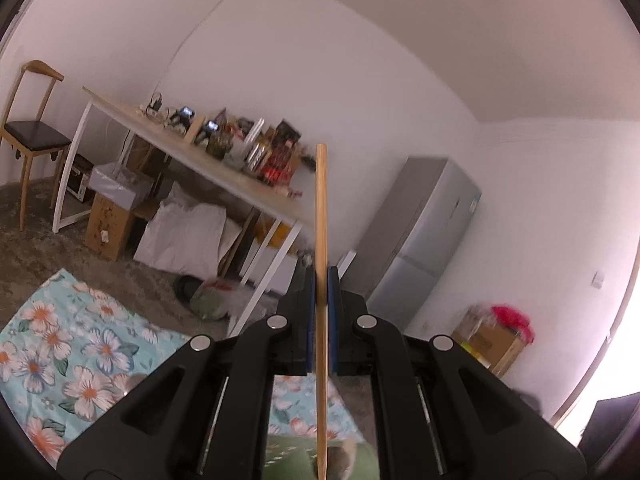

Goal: Organize utensils
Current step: 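Lower the left tool's chopstick into the holder while the right tool lowers its chopstick, then open the left tool to release its chopstick while the right tool releases its chopstick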

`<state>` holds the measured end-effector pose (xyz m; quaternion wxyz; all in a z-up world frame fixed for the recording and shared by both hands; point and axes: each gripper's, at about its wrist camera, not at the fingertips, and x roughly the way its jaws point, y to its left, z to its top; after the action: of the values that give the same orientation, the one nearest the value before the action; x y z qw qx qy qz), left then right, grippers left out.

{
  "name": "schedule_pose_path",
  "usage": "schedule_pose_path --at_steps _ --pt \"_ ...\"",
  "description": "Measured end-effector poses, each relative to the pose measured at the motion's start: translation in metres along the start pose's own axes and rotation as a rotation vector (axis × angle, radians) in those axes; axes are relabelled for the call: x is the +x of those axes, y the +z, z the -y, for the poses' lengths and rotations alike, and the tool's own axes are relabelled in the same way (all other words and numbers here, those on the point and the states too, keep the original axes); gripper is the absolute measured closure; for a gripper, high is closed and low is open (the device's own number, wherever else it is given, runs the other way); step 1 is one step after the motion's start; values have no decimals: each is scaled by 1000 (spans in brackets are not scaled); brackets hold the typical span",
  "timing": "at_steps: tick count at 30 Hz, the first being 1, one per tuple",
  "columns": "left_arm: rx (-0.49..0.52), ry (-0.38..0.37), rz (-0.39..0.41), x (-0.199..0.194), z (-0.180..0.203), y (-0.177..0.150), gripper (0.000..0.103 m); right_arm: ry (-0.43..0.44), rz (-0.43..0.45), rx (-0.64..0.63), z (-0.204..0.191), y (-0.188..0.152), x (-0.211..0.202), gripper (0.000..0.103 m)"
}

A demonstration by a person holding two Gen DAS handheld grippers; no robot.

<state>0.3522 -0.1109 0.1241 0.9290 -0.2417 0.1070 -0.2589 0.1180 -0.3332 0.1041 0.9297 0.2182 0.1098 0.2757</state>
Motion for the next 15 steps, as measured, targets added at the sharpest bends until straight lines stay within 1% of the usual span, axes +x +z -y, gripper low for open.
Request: schedule_pose_path --at_steps 2,3,4,6,8,11,12,14,15 --pt "17 7 -44 18 -4 -11 98 -2 -9 3 1 -1 2 96" --pt "15 11 -58 15 -4 -17 98 -3 -12 4 2 -2 3 96" --pt "8 11 -78 23 -9 -21 98 -4 -14 5 2 -2 3 96" --pt "7 12 -93 18 -11 -27 97 -6 -17 6 3 -2 4 96" --pt "7 5 -114 14 -12 -31 93 -5 -17 7 3 -2 4 96" --pt "30 -15 -126 1 -9 -34 78 -5 -14 0 0 -1 4 96" --pt "35 -20 -124 -13 -5 -37 75 -3 -14 -1 -1 1 5 96" --pt "39 -30 -116 -22 -5 -33 65 -1 -11 -10 -4 2 5 96" --pt "41 -32 -111 -38 0 -36 62 1 -9 -17 -7 4 6 96"
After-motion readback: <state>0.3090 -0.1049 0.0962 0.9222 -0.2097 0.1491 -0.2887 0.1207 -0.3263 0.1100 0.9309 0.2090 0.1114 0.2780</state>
